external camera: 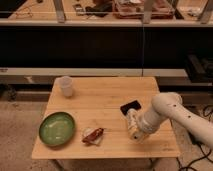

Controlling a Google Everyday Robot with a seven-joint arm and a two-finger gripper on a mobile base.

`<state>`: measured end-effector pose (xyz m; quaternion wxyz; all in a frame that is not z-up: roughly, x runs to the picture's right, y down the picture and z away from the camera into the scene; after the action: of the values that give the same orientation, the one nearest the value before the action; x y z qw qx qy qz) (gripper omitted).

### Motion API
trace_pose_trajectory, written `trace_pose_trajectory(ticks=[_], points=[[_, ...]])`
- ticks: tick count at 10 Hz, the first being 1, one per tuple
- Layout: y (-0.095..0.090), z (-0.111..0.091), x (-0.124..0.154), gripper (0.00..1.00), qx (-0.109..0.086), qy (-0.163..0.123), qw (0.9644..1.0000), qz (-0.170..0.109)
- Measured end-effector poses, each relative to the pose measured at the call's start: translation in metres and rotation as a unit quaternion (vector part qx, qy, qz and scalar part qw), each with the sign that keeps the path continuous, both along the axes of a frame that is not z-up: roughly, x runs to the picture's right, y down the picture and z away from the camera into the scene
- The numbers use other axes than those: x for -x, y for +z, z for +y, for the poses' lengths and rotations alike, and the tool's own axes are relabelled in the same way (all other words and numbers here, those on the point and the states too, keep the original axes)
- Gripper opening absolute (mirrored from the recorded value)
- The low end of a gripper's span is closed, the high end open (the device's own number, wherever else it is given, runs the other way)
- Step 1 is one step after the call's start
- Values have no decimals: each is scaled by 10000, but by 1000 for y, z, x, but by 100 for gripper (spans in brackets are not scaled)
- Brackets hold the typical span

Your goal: Stand the bottle upright

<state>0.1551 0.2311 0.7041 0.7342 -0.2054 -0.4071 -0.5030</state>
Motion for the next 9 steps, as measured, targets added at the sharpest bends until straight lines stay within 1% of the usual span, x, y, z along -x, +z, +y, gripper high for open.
trace_pose_trajectory(ticks=[3, 4, 7, 9], points=[[-10, -10, -5, 21, 307, -45, 9994, -121], [-15, -15, -5, 21, 442, -35, 9988, -198], [-24, -28, -6, 21, 760, 5, 9965, -350], [-25, -34, -8, 21, 899, -82, 9953, -361]])
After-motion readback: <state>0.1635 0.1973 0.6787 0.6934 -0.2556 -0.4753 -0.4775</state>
